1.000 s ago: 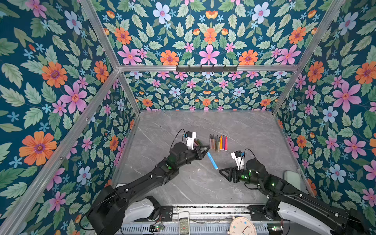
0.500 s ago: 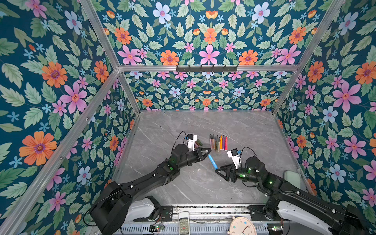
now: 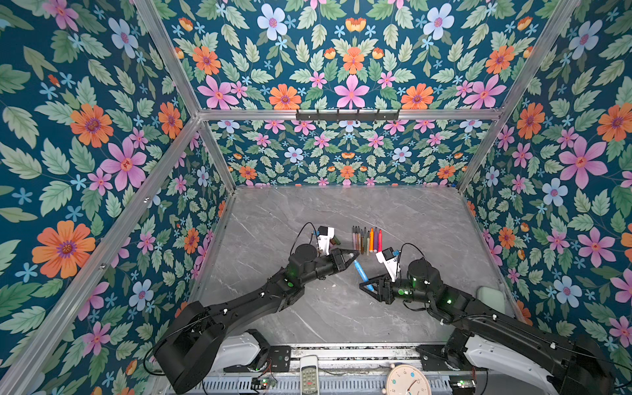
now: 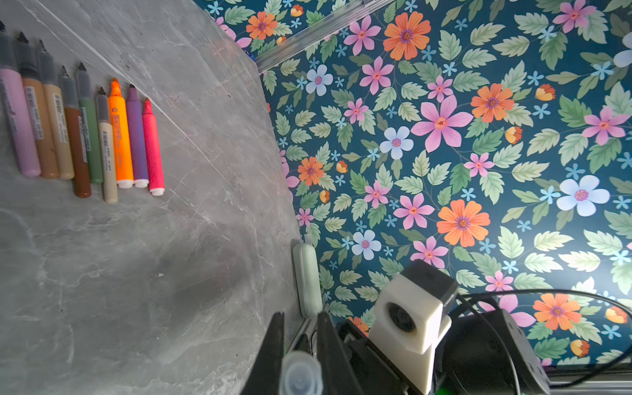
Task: Open the pen caps
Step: 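Pull the blue marker body away with the right gripper while the left holds the cap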
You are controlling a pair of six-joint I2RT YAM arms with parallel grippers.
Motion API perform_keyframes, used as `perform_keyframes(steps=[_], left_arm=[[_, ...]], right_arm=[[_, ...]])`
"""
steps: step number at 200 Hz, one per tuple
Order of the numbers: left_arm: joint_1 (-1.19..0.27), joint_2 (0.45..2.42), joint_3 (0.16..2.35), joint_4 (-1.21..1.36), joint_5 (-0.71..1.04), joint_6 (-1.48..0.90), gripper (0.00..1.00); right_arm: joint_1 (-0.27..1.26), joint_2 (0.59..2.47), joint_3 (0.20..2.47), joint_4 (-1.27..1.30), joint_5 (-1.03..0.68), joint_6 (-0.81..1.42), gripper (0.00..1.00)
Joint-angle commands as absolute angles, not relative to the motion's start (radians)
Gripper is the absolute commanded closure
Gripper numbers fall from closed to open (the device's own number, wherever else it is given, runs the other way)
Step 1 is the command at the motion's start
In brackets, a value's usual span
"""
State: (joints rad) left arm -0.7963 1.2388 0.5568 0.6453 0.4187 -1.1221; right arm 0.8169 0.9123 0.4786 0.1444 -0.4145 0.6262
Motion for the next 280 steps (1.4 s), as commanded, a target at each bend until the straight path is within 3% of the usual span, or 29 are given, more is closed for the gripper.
perform_keyframes(steps=[1, 26, 178, 280], left_arm=[[-0.803, 1.252, 0.560, 0.716, 0.437, -1.135, 1.00], [-0.804, 1.257, 0.565, 0.716, 0.435, -1.135, 1.00], [-0.652, 1.301, 0.649, 0.669, 0.464, -1.083, 1.00], [-0.572, 1.254, 0.552, 0.698, 0.463, -1.099, 1.00]], right_arm=[[0.818, 0.922, 0.496, 0.161, -0.436, 0.592, 0.70], [0.818, 0.939, 0.504, 0.158, -0.448, 0.587, 1.00], [0.818, 0.686, 0.278, 0.080, -0.393, 0.674, 1.00], [0.818, 0.651, 0.236, 0.049, -0.407, 0.679, 1.00]])
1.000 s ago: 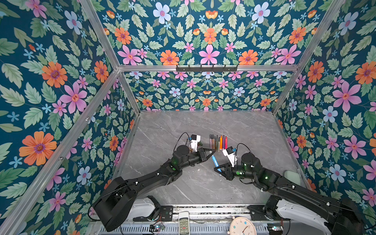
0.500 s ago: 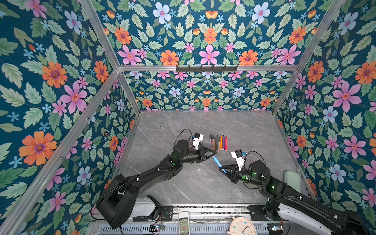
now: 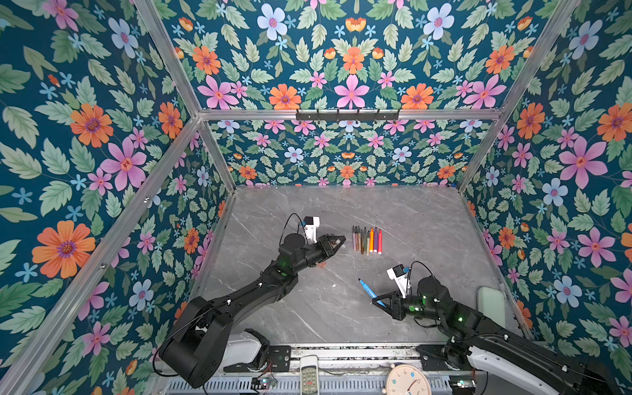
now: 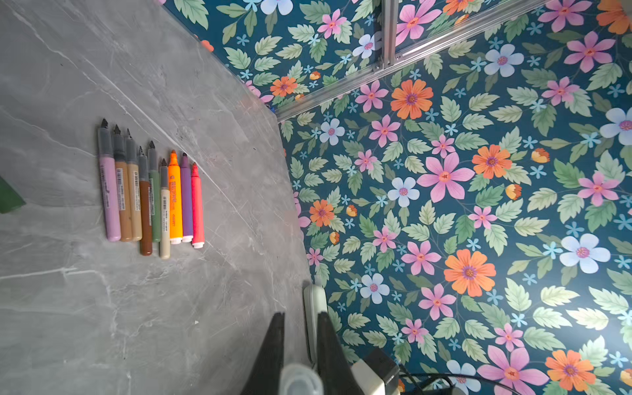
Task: Open the pen caps
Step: 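Pull the blue marker body away with the right gripper while the left holds the cap, then lower the pale cap beside the other caps with the left gripper and release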
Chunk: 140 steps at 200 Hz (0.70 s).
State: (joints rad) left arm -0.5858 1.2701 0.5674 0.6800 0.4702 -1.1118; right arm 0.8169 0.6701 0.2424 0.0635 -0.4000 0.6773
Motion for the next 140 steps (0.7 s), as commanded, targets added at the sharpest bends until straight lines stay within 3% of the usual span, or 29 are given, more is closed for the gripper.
perform_keyframes(steps=[1, 30, 87, 140], left_arm=[[-0.571, 1.253, 0.551, 0.696, 0.463, -1.099, 1.00], [-0.565, 1.231, 0.499, 0.654, 0.455, -1.075, 1.00], [-0.557, 1.181, 0.386, 0.440, 0.366, -1.004, 1.00], [-0.535, 1.243, 0.310, 0.445, 0.295, -1.049, 1.00]], right_arm=[[0.818, 0.649, 0.236, 0.047, -0.406, 0.679, 1.00], [0.819, 0.601, 0.264, -0.046, -0.362, 0.652, 1.00], [0.819, 0.537, 0.334, -0.376, -0.097, 0.549, 1.00], [0.819, 0.446, 0.303, -0.402, -0.054, 0.528, 1.00]])
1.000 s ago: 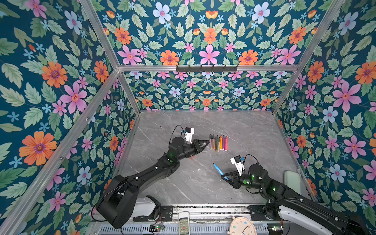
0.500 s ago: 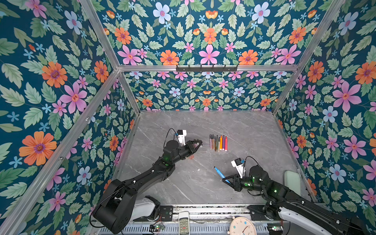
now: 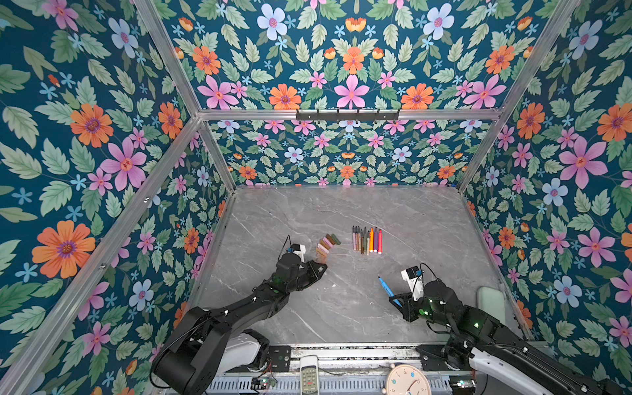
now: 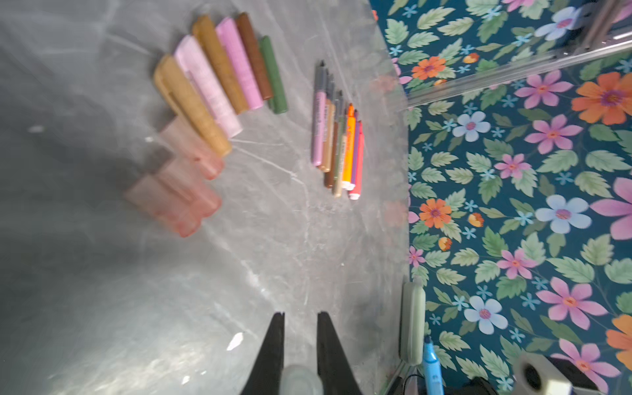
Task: Open the pen caps
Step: 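Lower the pale cap beside the other caps with the left gripper and release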
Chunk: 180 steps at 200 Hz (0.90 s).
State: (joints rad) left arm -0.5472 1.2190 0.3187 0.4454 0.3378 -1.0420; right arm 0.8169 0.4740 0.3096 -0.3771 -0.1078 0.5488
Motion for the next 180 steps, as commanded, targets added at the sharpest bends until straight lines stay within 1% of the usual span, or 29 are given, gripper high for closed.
perform_keyframes(steps=[1, 21, 82, 120, 134, 149, 180], left_arm=[[-0.535, 1.244, 0.310, 0.445, 0.294, -1.049, 1.00], [-0.514, 1.270, 0.300, 0.449, 0.285, -1.047, 1.00], [-0.472, 1.381, 0.294, 0.519, 0.324, -1.049, 1.00], [-0.460, 1.433, 0.301, 0.542, 0.329, -1.049, 1.00], [-0.454, 1.449, 0.302, 0.559, 0.339, -1.049, 1.00], [-0.448, 1.462, 0.299, 0.576, 0.348, -1.051, 0.95], [-0.438, 1.475, 0.301, 0.592, 0.353, -1.053, 0.95]], right_arm=[[0.818, 0.445, 0.303, -0.403, -0.053, 0.528, 1.00], [0.818, 0.424, 0.301, -0.421, -0.018, 0.538, 1.00], [0.818, 0.421, 0.292, -0.413, 0.003, 0.558, 1.00], [0.818, 0.450, 0.291, -0.397, 0.002, 0.559, 1.00], [0.818, 0.470, 0.294, -0.390, 0.000, 0.558, 0.99], [0.818, 0.493, 0.297, -0.382, -0.005, 0.555, 0.98], [0.819, 0.516, 0.302, -0.375, -0.013, 0.554, 0.98]])
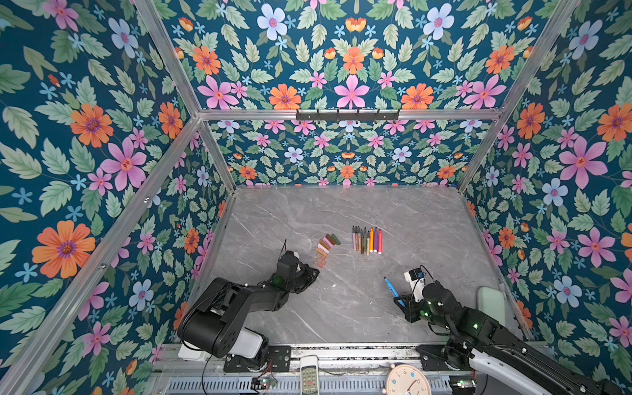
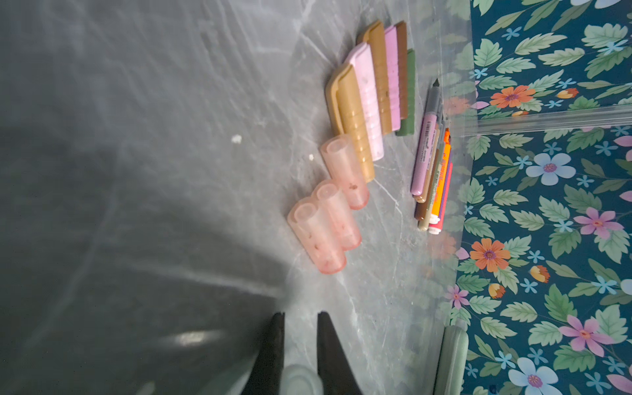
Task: Open the pen caps
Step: 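Lower the pale cap beside the other caps with the left gripper and release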
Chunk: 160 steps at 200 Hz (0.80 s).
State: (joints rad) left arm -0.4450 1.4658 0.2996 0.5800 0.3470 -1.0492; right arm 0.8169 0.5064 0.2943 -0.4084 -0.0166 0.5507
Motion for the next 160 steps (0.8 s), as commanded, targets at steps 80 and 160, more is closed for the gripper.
perform_keyframes(steps=[80, 160], left_arm=[[-0.424, 1.469, 0.289, 0.620, 0.347, -1.064, 0.64], [-0.422, 1.440, 0.258, 0.643, 0.354, -1.078, 0.63]], right_arm=[[0.818, 0.509, 0.298, -0.376, -0.014, 0.553, 0.98], [0.818, 0.512, 0.299, -0.375, -0.014, 0.554, 0.98]])
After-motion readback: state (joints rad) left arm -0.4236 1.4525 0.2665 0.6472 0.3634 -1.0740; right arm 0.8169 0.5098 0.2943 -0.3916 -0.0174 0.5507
